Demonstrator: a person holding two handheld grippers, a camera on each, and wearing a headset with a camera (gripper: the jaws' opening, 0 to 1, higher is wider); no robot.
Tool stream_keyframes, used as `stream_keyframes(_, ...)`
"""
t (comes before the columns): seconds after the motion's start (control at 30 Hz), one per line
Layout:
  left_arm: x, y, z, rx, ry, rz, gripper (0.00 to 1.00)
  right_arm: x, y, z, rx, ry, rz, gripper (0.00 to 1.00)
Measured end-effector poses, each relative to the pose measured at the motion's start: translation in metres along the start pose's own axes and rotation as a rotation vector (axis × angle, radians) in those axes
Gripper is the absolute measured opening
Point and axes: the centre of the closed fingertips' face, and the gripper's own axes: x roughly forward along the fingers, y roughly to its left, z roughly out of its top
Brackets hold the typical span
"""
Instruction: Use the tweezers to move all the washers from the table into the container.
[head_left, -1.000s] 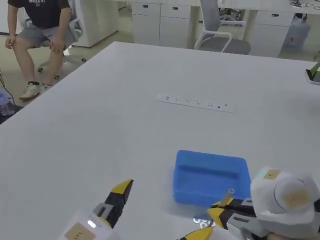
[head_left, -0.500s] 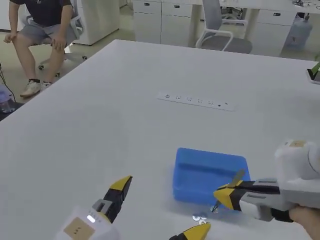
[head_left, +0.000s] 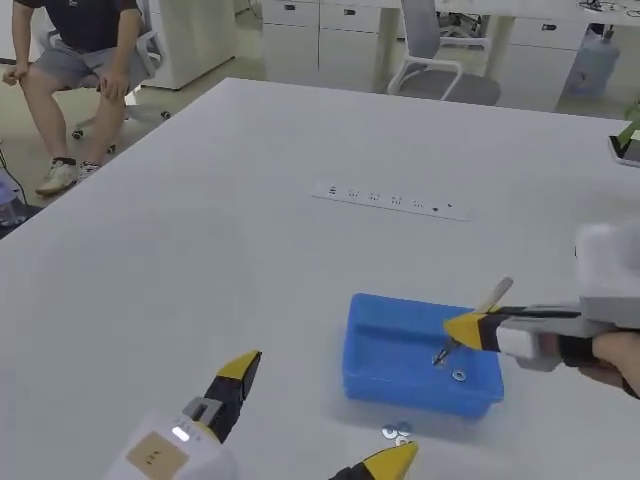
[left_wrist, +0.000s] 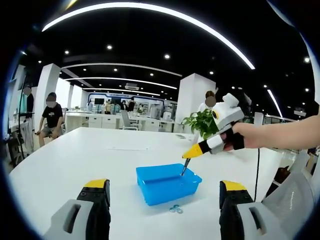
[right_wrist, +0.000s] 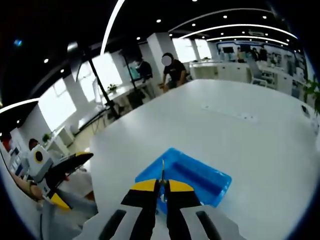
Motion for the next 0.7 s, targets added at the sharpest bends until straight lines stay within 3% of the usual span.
stream_keyframes(0.27,0.0,0.001,-0.002,0.002,0.008,0.003,0.92,0.025,-0.035,-0.009,0.044,0.046,-0.048,0.03)
stream_keyframes(0.7,0.0,0.003,-0.004,0.005,0.017,0.006,0.91,0.043,-0.051,-0.025,0.045,0.12,-0.073,0.03)
